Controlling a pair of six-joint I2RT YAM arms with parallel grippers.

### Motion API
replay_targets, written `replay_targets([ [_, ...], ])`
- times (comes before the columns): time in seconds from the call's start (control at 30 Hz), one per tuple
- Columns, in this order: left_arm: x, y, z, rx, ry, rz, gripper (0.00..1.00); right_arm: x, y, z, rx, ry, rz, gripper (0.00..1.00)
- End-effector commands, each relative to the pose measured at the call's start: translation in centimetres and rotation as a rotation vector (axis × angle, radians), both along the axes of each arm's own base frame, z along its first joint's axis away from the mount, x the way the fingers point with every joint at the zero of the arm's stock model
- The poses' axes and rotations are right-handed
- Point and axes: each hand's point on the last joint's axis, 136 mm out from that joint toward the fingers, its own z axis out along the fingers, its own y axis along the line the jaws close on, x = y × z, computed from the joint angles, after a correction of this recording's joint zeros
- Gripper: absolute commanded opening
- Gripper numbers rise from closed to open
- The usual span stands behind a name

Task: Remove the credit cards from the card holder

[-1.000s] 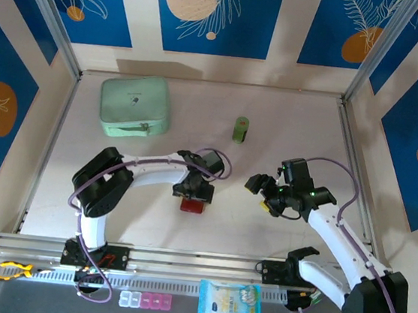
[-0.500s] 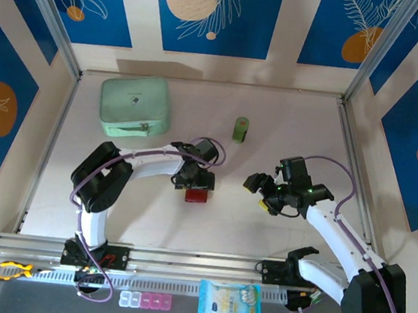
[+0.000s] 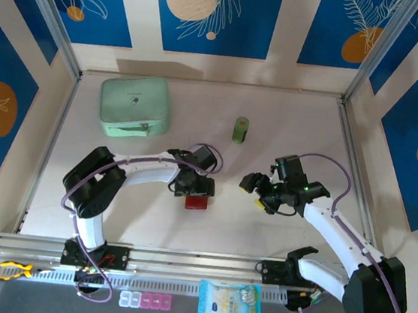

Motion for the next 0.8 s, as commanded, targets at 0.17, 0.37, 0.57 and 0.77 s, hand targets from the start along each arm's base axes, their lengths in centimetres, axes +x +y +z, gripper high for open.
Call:
replay_targets([
  [0.17,-2.3,-0.5,1.4,-0.093,0.054,0.008,0.87,0.4,1.1,1.0,-0.028,-0.015,0.043,0.8],
  [0.37,-2.3,0.2,2.3,-0.109,0.025,0.022,0.84,0.4,2.2,0.9,-0.068,-0.03,0.102,0.79],
  [0.57,-1.0,1.6,3.5,-0.179,-0.016,0.055,0.8,0.2,4.0,0.9,-0.128,-0.04,0.23,0.71],
  [0.77,0.4,2.7,3.8,-0.341,-0.019,0.108,0.54,0.2,6.0,0.1,-0.271,-0.011,0.335,0.62],
])
